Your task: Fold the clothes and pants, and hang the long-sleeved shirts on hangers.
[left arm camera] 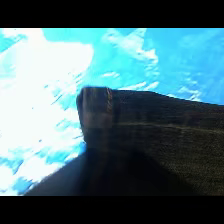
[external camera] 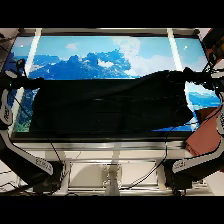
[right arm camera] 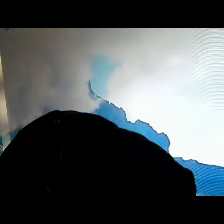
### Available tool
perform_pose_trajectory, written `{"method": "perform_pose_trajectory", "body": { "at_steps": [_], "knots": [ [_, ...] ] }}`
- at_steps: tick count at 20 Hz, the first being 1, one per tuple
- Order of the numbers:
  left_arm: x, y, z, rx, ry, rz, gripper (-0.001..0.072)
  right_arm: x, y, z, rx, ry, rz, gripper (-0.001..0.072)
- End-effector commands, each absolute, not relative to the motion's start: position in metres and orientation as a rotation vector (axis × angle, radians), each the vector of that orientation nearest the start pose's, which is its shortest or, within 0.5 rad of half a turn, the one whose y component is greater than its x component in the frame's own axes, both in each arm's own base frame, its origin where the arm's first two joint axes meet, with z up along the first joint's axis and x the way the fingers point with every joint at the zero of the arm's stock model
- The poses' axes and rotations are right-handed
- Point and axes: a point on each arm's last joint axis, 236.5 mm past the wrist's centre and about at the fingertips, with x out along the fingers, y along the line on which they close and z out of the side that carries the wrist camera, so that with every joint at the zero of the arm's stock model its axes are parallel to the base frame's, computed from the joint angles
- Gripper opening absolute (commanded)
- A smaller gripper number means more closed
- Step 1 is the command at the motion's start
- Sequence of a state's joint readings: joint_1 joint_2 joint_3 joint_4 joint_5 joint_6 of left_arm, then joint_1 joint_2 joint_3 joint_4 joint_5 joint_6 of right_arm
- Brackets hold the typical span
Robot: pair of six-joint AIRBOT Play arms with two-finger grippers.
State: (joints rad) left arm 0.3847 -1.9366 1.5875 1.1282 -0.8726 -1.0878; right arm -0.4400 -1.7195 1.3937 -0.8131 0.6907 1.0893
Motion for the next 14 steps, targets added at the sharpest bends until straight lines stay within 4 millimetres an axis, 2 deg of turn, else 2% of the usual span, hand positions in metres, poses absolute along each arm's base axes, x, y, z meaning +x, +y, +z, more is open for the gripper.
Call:
{"method": "perform_pose_trajectory", "body": {
  "at_steps": [1, 2, 5, 7, 9, 11, 12, 14],
  "knots": [
    [0.543, 0.13, -0.112, -0.167, 1.074, -0.053, 0.0095, 0.542, -0.14, -0.022, 0.515, 0.786, -0.045, 0.0031],
    [0.545, 0.131, -0.112, -0.149, 1.067, -0.049, 0.0028, 0.542, -0.14, -0.023, 0.515, 0.786, -0.045, 0.0031],
    [0.564, 0.136, -0.101, -0.116, 0.986, -0.015, 0.0027, 0.541, -0.139, -0.023, 0.517, 0.789, -0.041, 0.0031],
    [0.585, 0.147, -0.073, -0.082, 0.87, 0.031, 0.0027, 0.543, -0.142, -0.022, 0.514, 0.779, -0.05, 0.0031],
    [0.604, 0.161, -0.035, -0.048, 0.746, 0.08, 0.0027, 0.546, -0.145, -0.02, 0.504, 0.764, -0.061, 0.0031],
    [0.615, 0.172, -0.002, -0.026, 0.641, 0.124, 0.0027, 0.549, -0.146, -0.018, 0.493, 0.747, -0.071, 0.0031],
    [0.618, 0.176, 0.01, -0.017, 0.602, 0.139, 0.0027, 0.551, -0.148, -0.017, 0.489, 0.737, -0.079, 0.0031],
    [0.62, 0.177, 0.017, -0.013, 0.585, 0.145, 0.0027, 0.554, -0.149, -0.015, 0.482, 0.723, -0.088, 0.0031]
  ]
}}
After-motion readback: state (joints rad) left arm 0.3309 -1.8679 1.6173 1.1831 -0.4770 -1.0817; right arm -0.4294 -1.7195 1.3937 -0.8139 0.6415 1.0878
